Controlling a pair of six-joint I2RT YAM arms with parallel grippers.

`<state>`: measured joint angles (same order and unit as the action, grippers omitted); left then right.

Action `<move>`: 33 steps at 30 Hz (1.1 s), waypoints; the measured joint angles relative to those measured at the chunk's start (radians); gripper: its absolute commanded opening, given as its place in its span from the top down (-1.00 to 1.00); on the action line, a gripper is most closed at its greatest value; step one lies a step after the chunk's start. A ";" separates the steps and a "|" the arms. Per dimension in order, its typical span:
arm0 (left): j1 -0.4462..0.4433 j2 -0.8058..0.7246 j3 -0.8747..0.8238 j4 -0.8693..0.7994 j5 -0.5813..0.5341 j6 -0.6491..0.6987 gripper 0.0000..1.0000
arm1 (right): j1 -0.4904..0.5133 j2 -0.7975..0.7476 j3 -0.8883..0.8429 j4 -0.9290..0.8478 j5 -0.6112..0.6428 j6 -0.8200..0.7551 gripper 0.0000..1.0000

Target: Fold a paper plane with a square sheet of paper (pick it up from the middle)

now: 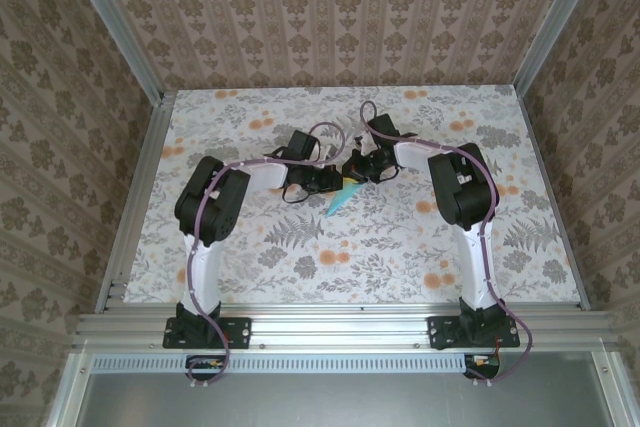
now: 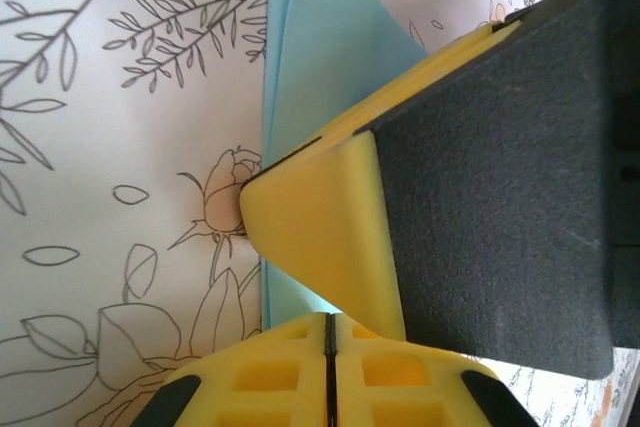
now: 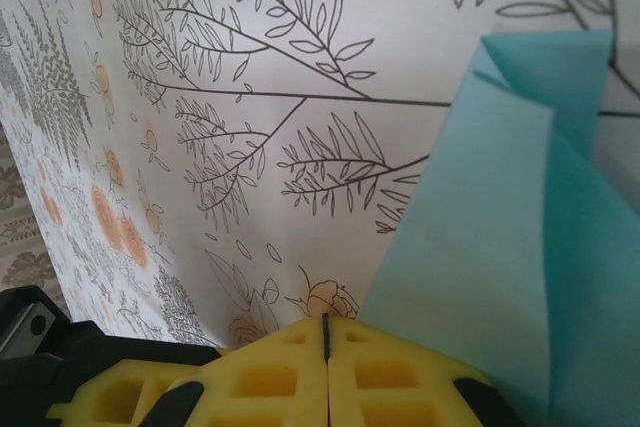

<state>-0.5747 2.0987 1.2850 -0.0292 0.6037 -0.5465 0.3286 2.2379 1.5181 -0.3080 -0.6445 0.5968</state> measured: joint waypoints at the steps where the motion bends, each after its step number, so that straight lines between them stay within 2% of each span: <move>1: 0.000 0.000 0.000 0.000 0.003 0.001 0.82 | 0.000 0.002 0.004 -0.007 0.000 0.000 0.86; 8: -0.010 -0.002 -0.016 -0.023 0.024 0.038 0.82 | 0.000 0.007 0.026 -0.044 0.008 0.000 0.87; 25: -0.015 -0.133 -0.229 0.052 -0.010 0.071 0.86 | 0.012 0.007 0.036 -0.101 -0.016 0.001 0.85; 33: -0.023 -0.133 -0.230 0.053 -0.010 0.047 0.90 | 0.013 -0.067 -0.062 -0.028 -0.005 0.038 0.81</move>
<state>-0.5972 1.9659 1.0550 0.0242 0.5938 -0.4999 0.3412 2.1712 1.4563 -0.3359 -0.6495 0.6350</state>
